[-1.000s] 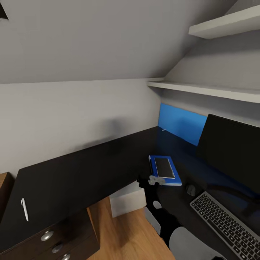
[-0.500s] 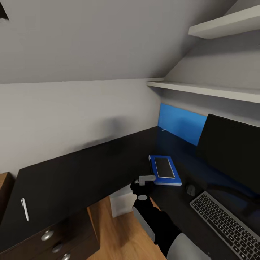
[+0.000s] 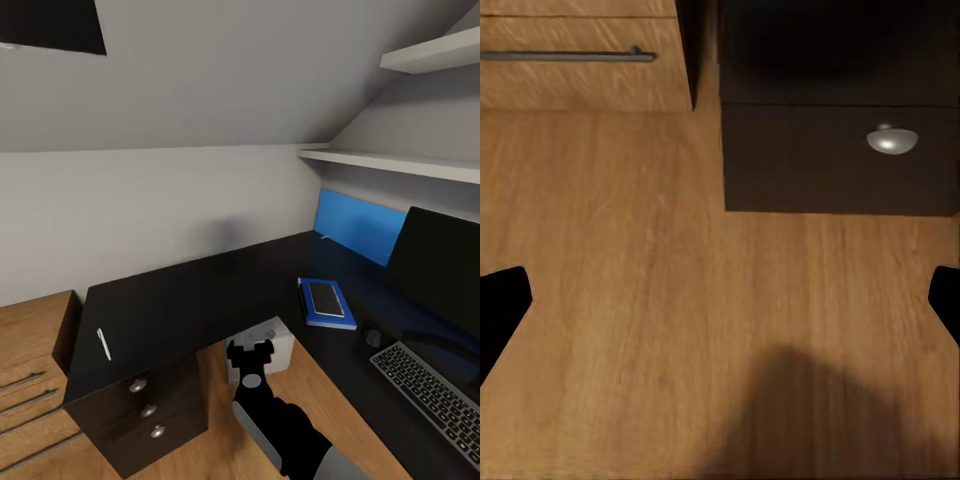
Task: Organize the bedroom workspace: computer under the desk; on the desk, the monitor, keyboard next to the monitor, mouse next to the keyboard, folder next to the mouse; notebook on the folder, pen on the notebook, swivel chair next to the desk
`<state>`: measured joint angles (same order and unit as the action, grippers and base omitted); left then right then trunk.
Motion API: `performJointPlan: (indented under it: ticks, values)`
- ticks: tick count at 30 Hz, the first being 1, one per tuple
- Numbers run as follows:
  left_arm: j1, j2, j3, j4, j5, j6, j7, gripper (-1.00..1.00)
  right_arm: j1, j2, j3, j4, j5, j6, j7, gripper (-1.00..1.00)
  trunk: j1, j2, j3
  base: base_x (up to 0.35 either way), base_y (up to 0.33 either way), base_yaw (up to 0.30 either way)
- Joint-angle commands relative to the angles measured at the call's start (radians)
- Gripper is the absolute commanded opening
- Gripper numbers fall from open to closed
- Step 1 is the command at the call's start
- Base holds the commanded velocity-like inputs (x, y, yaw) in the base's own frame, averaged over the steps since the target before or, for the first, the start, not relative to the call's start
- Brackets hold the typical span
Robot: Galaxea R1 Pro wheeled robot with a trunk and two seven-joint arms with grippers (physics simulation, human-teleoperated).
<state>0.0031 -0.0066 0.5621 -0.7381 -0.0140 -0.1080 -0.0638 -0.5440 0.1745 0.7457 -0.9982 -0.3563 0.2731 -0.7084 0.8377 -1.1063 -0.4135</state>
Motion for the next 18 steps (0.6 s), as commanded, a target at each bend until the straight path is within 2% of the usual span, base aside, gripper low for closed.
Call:
performJointPlan:
  ticks: [1,10,18]
  values:
    - [0.000,0.000,0.004,-0.001,-0.001,-0.001,-0.007,1.00,-0.001,0.000,0.009,0.000,-0.004,0.005,-0.007,1.00,-0.001,-0.001,-0.001,-0.311,0.126,0.272]
    - [0.000,0.005,0.008,0.000,0.000,0.000,-0.006,1.00,-0.001,0.000,0.037,0.001,-0.004,-0.010,-0.006,1.00,-0.001,-0.001,-0.001,-0.297,0.128,0.276]
    - [0.000,0.006,0.012,0.000,0.002,0.000,-0.001,1.00,-0.001,0.000,0.041,0.007,-0.003,-0.011,-0.004,1.00,-0.001,-0.001,-0.004,-0.144,0.111,0.277]
